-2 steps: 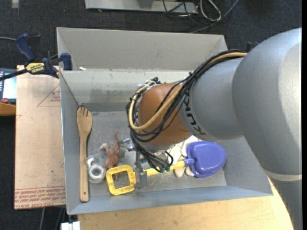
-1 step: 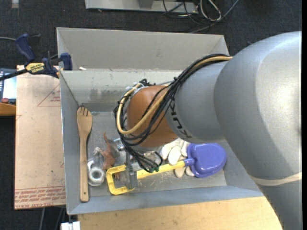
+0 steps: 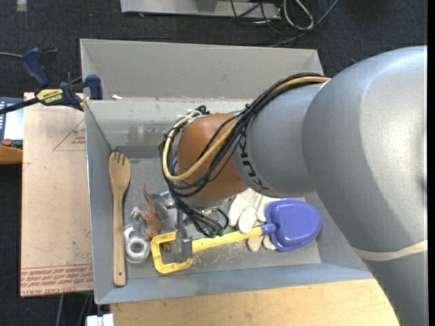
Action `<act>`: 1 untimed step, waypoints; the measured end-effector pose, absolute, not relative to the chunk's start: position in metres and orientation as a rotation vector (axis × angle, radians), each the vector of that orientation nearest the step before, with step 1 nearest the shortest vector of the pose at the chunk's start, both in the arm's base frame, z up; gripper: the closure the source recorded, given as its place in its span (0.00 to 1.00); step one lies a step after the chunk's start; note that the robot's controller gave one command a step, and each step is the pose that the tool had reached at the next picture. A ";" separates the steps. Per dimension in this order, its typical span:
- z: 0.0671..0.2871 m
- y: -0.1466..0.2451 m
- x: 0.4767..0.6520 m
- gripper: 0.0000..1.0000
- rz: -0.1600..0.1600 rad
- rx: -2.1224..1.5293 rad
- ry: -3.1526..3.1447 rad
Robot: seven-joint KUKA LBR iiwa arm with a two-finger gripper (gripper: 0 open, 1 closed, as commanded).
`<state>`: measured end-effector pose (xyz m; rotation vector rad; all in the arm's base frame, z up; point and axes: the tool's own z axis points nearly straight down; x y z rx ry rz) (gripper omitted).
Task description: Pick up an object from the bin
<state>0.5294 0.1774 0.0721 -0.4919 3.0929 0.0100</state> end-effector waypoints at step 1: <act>0.078 0.127 0.502 1.00 0.013 -0.617 3.067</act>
Offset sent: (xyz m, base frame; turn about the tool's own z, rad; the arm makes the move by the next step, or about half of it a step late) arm 0.0000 0.0000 0.0000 0.0000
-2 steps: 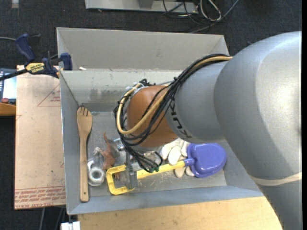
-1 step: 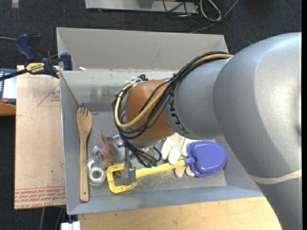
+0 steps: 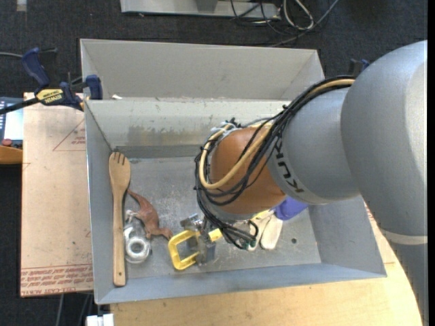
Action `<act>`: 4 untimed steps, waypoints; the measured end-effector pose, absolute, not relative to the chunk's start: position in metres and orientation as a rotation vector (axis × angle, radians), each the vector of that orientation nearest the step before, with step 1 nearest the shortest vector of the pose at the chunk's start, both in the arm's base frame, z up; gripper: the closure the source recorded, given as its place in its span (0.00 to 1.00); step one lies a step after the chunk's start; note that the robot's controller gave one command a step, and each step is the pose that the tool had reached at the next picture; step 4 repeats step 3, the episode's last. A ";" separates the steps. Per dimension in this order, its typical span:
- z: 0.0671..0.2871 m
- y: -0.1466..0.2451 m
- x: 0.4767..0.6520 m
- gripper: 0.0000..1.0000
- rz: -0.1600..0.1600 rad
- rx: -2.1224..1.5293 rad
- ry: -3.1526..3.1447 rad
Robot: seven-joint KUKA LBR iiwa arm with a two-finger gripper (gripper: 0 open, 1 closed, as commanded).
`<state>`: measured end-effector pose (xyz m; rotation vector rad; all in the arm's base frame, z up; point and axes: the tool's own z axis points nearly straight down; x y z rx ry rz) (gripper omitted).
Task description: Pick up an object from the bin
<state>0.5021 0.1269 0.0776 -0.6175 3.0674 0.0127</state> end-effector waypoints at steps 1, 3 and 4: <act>0.078 0.127 0.502 1.00 0.013 -0.617 3.067; 0.220 0.130 0.507 1.00 0.014 -0.630 3.059; 0.220 0.130 0.507 1.00 0.014 -0.630 3.059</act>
Offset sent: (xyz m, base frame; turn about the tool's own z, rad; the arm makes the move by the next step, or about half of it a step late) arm 0.0046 0.0051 0.1450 -0.0124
